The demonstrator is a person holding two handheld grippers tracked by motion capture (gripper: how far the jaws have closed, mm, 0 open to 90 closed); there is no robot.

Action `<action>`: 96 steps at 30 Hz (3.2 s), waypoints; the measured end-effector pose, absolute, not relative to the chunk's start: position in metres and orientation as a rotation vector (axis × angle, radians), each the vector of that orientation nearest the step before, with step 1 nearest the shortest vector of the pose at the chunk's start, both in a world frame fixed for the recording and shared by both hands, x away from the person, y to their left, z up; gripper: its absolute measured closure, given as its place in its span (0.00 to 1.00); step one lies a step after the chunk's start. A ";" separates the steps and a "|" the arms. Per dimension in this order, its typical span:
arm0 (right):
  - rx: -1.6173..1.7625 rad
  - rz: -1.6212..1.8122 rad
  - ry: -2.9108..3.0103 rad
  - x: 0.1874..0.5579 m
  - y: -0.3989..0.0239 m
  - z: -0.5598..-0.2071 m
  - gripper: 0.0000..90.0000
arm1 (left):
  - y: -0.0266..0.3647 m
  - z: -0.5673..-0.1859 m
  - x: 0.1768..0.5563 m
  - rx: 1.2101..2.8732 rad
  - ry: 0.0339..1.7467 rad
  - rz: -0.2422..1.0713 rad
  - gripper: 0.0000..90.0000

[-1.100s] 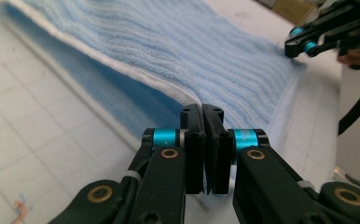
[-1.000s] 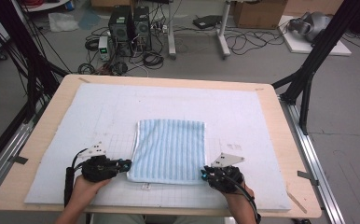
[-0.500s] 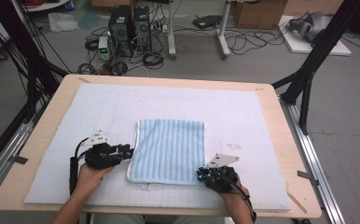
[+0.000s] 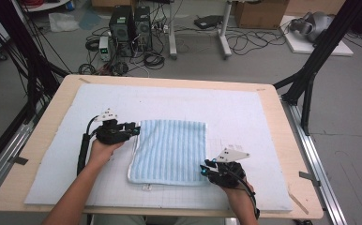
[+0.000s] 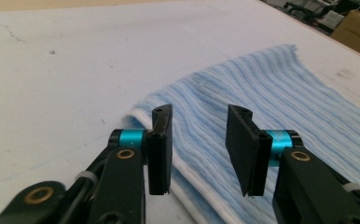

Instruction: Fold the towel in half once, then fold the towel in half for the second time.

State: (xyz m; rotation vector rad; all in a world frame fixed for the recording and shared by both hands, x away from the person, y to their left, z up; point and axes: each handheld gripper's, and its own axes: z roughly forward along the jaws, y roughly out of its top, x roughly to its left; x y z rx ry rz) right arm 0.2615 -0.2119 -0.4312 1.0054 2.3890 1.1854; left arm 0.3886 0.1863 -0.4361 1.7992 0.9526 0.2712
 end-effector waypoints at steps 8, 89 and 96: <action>1.004 1.194 2.377 0.263 -0.213 -0.429 0.75 | 0.175 -0.445 0.409 1.901 1.006 0.317 0.67; 1.058 1.251 2.105 0.332 -0.265 -0.389 0.12 | 0.211 -0.402 0.356 1.612 0.858 0.388 0.20; 1.060 1.248 2.105 0.333 -0.266 -0.390 0.12 | 0.212 -0.399 0.360 1.604 0.874 0.386 0.20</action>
